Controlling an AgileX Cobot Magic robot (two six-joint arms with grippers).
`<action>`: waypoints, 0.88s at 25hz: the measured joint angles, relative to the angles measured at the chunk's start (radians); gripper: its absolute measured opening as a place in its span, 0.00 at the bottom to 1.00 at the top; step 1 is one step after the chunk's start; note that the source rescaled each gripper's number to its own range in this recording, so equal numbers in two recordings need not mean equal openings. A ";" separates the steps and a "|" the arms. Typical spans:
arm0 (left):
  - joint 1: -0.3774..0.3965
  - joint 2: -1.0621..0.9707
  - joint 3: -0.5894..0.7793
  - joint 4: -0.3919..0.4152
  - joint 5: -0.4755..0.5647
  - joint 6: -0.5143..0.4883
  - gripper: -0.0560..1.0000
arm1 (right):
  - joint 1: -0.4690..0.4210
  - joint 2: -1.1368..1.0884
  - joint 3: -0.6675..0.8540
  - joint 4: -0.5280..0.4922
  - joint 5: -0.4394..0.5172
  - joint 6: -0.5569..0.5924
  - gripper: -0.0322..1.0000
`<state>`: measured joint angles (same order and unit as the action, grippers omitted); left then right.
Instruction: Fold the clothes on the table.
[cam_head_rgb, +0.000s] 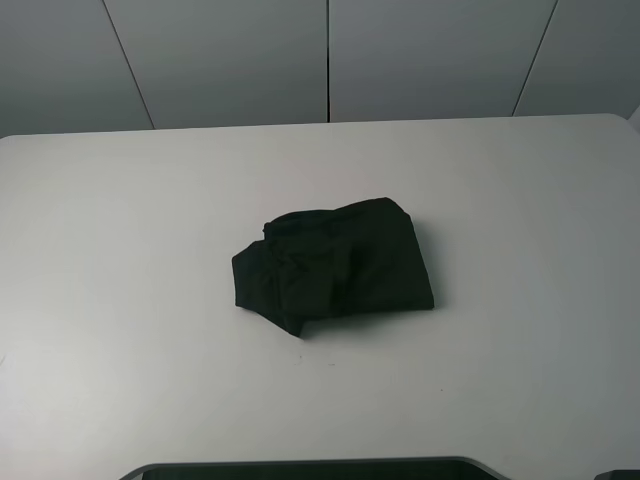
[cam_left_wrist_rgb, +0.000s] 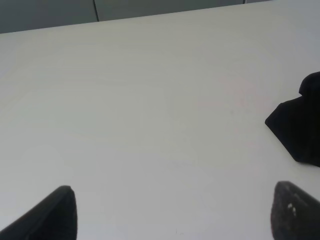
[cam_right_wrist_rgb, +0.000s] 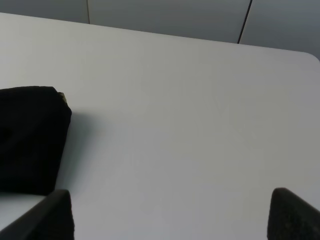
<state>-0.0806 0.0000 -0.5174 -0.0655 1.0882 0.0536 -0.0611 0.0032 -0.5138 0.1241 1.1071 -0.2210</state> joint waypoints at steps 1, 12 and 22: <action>0.000 0.000 0.000 0.000 0.000 0.000 1.00 | 0.000 0.000 0.000 0.000 0.000 0.000 0.92; 0.000 0.000 0.000 0.000 0.000 0.000 1.00 | 0.000 0.000 0.000 0.000 -0.002 0.000 0.92; 0.000 0.000 0.000 0.000 0.000 0.000 1.00 | 0.000 0.000 0.000 0.000 -0.002 0.000 0.92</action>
<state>-0.0806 0.0000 -0.5174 -0.0655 1.0882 0.0536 -0.0611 0.0032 -0.5138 0.1241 1.1050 -0.2210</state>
